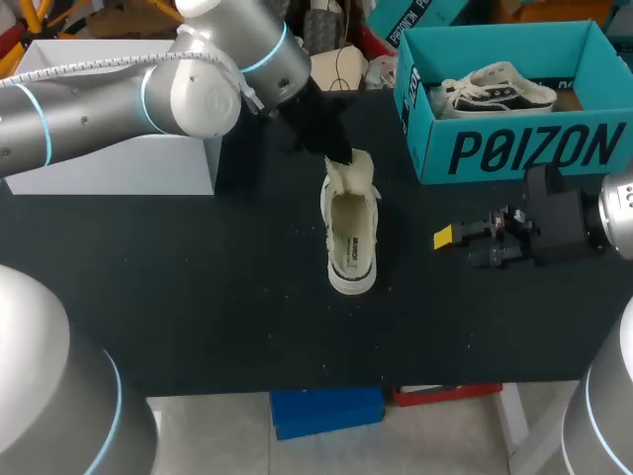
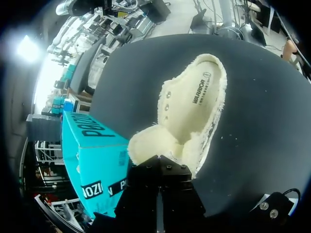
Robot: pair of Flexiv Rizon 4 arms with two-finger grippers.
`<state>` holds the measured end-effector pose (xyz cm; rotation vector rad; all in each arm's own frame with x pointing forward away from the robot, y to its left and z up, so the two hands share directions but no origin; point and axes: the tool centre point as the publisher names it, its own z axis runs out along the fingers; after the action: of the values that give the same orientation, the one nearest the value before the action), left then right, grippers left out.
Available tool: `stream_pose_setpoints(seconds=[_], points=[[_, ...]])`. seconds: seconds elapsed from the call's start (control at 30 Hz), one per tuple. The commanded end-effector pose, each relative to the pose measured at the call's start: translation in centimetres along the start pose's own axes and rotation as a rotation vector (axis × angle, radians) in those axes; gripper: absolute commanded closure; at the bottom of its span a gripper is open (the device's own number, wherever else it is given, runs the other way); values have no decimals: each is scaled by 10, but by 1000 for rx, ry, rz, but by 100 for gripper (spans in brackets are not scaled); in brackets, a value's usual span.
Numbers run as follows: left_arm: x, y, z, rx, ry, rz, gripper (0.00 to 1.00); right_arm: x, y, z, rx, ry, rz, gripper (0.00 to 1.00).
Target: Take the shoe out of the shoebox, open the shoe tongue, remove and reinsert the insole, then place the shoe into the shoebox
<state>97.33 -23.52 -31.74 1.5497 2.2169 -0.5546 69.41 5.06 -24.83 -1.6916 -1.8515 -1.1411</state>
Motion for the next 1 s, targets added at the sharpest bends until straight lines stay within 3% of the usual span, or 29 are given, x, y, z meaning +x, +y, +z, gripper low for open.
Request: stream_pose_setpoints(seconds=[0.03, 0.27, 0.6, 0.83, 1.0], points=[[-3, 0, -14, -16, -59, 14, 100, 0, 1, 0, 2, -1, 1, 0], [-11, 13, -31, -97, -133, 7, 100, 0, 1, 0, 2, -1, 1, 0], [2, 52, -4, -124, -92, -71, 100, 0, 1, 0, 2, -1, 1, 0], [6, 55, 27, 1, -70, -54, 100, 0, 1, 0, 2, -1, 1, 0], [3, 50, 46, 126, -142, -63, 100, 0, 1, 0, 2, -1, 1, 0]])
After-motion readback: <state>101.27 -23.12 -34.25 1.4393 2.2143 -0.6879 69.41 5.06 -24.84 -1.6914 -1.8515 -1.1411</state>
